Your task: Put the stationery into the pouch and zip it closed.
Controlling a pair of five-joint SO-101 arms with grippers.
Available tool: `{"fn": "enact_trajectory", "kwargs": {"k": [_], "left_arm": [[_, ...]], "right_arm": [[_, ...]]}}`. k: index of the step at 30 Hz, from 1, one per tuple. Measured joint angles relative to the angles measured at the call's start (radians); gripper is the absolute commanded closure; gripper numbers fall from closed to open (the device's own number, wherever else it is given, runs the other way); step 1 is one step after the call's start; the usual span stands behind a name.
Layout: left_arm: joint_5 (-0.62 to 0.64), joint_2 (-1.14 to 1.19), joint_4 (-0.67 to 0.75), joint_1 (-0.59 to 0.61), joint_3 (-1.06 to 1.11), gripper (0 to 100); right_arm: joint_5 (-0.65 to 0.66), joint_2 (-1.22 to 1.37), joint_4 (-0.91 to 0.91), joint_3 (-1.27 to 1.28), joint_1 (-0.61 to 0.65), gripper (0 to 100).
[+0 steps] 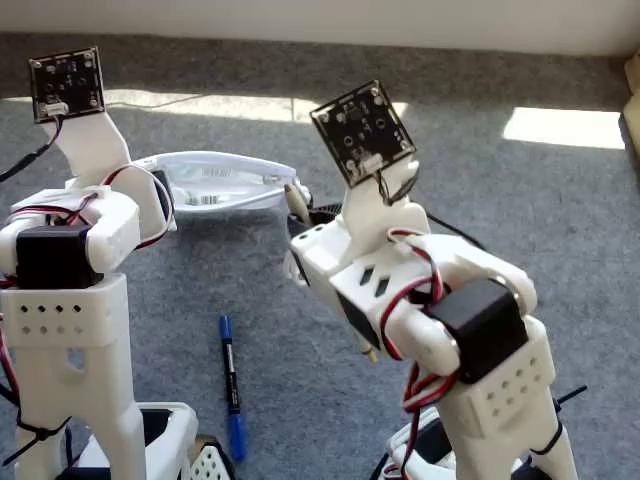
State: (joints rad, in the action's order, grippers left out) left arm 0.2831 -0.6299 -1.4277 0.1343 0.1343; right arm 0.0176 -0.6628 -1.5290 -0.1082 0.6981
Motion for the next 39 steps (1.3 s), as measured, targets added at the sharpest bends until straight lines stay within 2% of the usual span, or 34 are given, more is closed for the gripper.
{"fn": "enact_trajectory", "kwargs": {"k": [5, 11, 26, 36, 39], "left_arm": [[0.000, 0.000, 0.000, 0.000, 0.000, 99], [0.000, 0.000, 0.000, 0.000, 0.000, 99], [0.000, 0.000, 0.000, 0.000, 0.000, 99], [0.000, 0.000, 0.000, 0.000, 0.000, 99], [0.000, 0.000, 0.000, 0.000, 0.000, 99]], "right_arm": [[0.000, -0.074, 0.091, 0.000, 0.055, 99.3], [0.000, -0.155, 0.315, -0.002, 0.063, 99.3], [0.000, -0.167, 0.706, 0.014, 0.180, 99.3], [0.005, -0.166, 1.240, 0.408, 0.181, 99.3], [0.074, -0.166, 1.393, 0.531, 0.163, 99.3]]}}
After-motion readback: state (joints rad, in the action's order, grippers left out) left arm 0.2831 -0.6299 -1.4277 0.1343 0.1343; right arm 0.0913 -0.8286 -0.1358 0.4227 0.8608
